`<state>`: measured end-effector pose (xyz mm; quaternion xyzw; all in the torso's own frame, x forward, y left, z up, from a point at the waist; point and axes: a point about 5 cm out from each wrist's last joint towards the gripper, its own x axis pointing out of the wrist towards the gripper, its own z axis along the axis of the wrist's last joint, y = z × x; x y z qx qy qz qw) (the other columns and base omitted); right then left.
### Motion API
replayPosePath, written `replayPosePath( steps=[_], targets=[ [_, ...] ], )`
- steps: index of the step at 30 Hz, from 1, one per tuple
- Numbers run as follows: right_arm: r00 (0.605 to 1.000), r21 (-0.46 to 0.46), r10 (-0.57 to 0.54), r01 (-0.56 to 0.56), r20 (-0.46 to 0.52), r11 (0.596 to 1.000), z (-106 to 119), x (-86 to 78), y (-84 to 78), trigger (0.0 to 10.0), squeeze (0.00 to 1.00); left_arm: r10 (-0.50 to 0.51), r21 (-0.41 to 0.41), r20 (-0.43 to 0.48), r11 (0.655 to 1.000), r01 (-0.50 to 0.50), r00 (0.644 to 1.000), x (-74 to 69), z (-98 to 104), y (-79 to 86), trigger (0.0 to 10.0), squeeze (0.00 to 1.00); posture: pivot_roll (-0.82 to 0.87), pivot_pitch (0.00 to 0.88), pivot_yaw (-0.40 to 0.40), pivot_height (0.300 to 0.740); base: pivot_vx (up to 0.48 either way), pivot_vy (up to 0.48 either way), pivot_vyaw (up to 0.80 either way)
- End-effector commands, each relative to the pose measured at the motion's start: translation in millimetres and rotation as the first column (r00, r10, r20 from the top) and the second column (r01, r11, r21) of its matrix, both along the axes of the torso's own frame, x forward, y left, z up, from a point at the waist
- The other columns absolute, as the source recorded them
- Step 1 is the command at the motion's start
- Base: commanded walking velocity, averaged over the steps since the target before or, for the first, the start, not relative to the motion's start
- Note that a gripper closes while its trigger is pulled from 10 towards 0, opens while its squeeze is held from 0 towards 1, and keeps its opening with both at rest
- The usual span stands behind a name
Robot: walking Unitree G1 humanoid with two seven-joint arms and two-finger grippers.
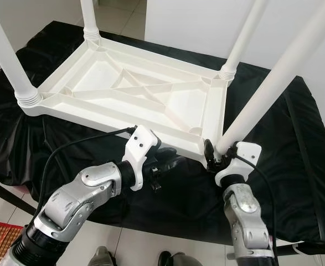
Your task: Building children table
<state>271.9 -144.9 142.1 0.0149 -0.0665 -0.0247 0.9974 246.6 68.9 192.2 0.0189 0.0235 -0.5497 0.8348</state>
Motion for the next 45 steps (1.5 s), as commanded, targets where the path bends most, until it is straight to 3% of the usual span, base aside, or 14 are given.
replayPosePath(
  steps=[1, 3, 4, 8, 14, 15, 18, 20, 27, 34, 44, 45],
  targets=[
    [0.993, -0.012, -0.048, 0.047, -0.106, 0.999, -19.2, -5.5, -0.6, 10.0, 0.0, -0.129, -0.002, -0.016, 0.992, 0.129, 0.992, -9.1, -2.0, -4.3, 10.0, 0.0, 0.11, 0.151, -0.098, 0.74, 0.0, 0.0, 0.0],
    [0.993, -0.012, -0.048, 0.047, -0.106, 0.999, -19.2, -5.5, -0.6, 10.0, 0.0, -0.129, -0.002, -0.016, 0.992, 0.129, 0.992, -9.1, -2.0, -4.3, 10.0, 0.0, 0.11, 0.151, -0.098, 0.74, 0.0, 0.0, 0.0],
    [0.994, 0.024, -0.027, 0.029, -0.103, 0.999, -19.4, -4.5, -3.6, 10.0, 1.0, -0.128, -0.002, -0.017, 0.992, 0.128, 0.992, -9.7, -2.5, -4.4, 10.0, 0.0, 0.11, 0.152, -0.098, 0.74, 0.0, 0.0, 0.0],
    [0.997, 0.026, 0.003, -0.001, -0.08, 1.0, -15.7, -4.1, -6.4, 10.0, 1.0, -0.127, -0.002, -0.017, 0.992, 0.127, 0.992, -9.1, -2.4, -4.1, 10.0, 0.0, 0.11, 0.152, -0.098, 0.74, 0.0, 0.0, 0.0],
    [0.98, 0.022, 0.198, -0.197, -0.037, 0.98, -6.8, -0.5, -6.9, 10.0, 1.0, -0.123, -0.004, -0.012, 0.992, 0.123, 0.992, -8.2, -1.8, -3.9, 10.0, 0.0, 0.1, 0.151, -0.101, 0.74, 0.0, 0.0, 0.0],
    [0.964, -0.003, 0.263, -0.263, -0.037, 0.965, -5.1, -0.1, -6.7, 10.0, 0.0, -0.121, -0.005, -0.011, 0.993, 0.121, 0.993, -8.3, -1.8, -4.0, 10.0, 0.0, 0.1, 0.151, -0.101, 0.74, 0.0, 0.0, 0.0],
    [0.952, -0.019, 0.302, -0.303, -0.041, 0.953, -4.3, 0.0, -6.6, 10.0, 0.0, -0.121, -0.006, -0.011, 0.993, 0.121, 0.993, -8.3, -1.7, -4.1, 10.0, 0.0, 0.1, 0.151, -0.101, 0.74, 0.0, 0.0, 0.0],
    [0.92, -0.05, 0.39, -0.392, -0.031, 0.919, 1.7, 4.0, -12.0, 10.0, 0.0, -0.118, -0.007, -0.009, 0.993, 0.118, 0.993, -7.3, -1.0, -4.3, 10.0, 0.0, 0.11, 0.153, -0.101, 0.74, 0.0, 0.0, 0.0],
    [0.89, -0.097, 0.456, -0.456, -0.026, 0.885, 8.2, 9.0, -17.8, 10.0, 0.0, -0.115, -0.005, -0.006, 0.993, 0.115, 0.993, -6.1, -0.5, -3.8, 10.0, 0.0, 0.11, 0.153, -0.099, 0.74, 0.0, 0.0, 0.0],
    [0.834, -0.167, 0.55, -0.55, -0.055, 0.818, 13.6, 26.2, -33.1, 10.0, 0.0, -0.11, 0.0, -0.004, 0.994, 0.11, 0.994, -7.0, 0.2, -2.1, 10.0, 0.0, 0.13, 0.142, -0.099, 0.74, 0.0, 0.0, 0.0],
    [0.816, -0.155, 0.576, -0.575, -0.04, 0.804, 13.3, 29.7, -40.1, 10.0, 0.0, -0.116, 0.004, -0.005, 0.993, 0.116, 0.993, -7.7, 0.1, -2.3, 10.0, 0.0, 0.13, 0.133, -0.091, 0.74, 0.0, 0.0, 0.0],
    [0.812, -0.15, 0.582, -0.58, -0.034, 0.801, 14.1, 30.0, -41.3, 7.4, 0.0, -0.117, 0.005, -0.004, 0.993, 0.117, 0.993, -7.4, 0.3, -2.2, 10.0, 0.0, 0.13, 0.133, -0.091, 0.74, 0.0, 0.0, 0.0]
  ],
)
